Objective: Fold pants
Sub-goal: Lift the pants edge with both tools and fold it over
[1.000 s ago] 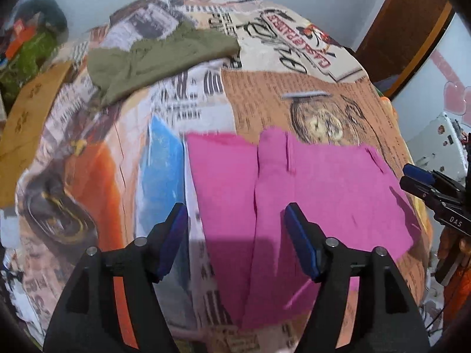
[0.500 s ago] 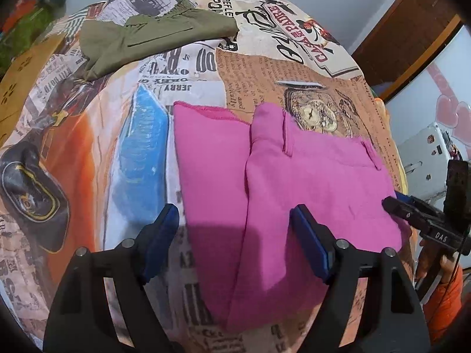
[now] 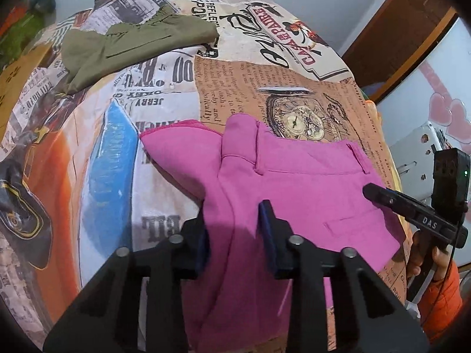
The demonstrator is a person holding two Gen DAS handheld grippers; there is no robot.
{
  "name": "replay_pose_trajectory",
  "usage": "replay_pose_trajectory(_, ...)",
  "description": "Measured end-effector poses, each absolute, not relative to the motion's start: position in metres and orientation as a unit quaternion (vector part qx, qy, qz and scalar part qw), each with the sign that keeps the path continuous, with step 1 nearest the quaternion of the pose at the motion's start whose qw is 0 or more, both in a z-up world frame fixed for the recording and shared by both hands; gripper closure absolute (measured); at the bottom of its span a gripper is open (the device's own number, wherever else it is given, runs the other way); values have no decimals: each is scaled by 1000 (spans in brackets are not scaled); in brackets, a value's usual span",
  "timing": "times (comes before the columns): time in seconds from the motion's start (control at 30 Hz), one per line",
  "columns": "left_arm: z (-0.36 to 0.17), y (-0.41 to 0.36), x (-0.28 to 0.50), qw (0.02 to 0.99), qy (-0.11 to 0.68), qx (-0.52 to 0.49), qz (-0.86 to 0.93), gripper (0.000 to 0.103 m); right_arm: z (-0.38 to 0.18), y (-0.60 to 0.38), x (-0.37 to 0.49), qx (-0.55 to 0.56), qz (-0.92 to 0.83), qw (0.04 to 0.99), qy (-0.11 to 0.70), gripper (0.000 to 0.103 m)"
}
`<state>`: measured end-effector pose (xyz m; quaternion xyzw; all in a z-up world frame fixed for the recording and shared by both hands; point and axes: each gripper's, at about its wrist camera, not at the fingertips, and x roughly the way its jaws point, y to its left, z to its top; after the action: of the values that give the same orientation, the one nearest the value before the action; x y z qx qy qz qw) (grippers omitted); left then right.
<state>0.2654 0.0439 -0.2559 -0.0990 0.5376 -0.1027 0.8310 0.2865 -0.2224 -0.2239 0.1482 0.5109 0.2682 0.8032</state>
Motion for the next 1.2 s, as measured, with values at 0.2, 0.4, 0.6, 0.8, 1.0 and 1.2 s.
replay_pose_trajectory(0.2, -243, 31, 260, 846, 522, -52, -97, 85, -206, -215, 278, 112, 271, 825, 483, 90)
replay_pose_trajectory(0.4, -224, 31, 253, 860, 501, -35, -94, 88, -182, -206, 277, 78, 280, 842, 454, 92)
replay_pose_trajectory(0.6, -189, 43, 254, 881, 463, -36, -85, 88, -153, -196, 280, 64, 291, 857, 421, 92)
replay_pose_trajectory(0.8, -155, 58, 260, 903, 423, -27, -70, 88, -122, -177, 293, 39, 305, 872, 380, 92)
replay_pose_trajectory(1.0, -138, 83, 273, 917, 396, -32, -49, 88, -101, -151, 314, 19, 319, 880, 351, 92)
replay_pose_trajectory(1.2, -137, 113, 300, 922, 385, -33, -24, 88, -98, -117, 343, -1, 332, 881, 338, 92)
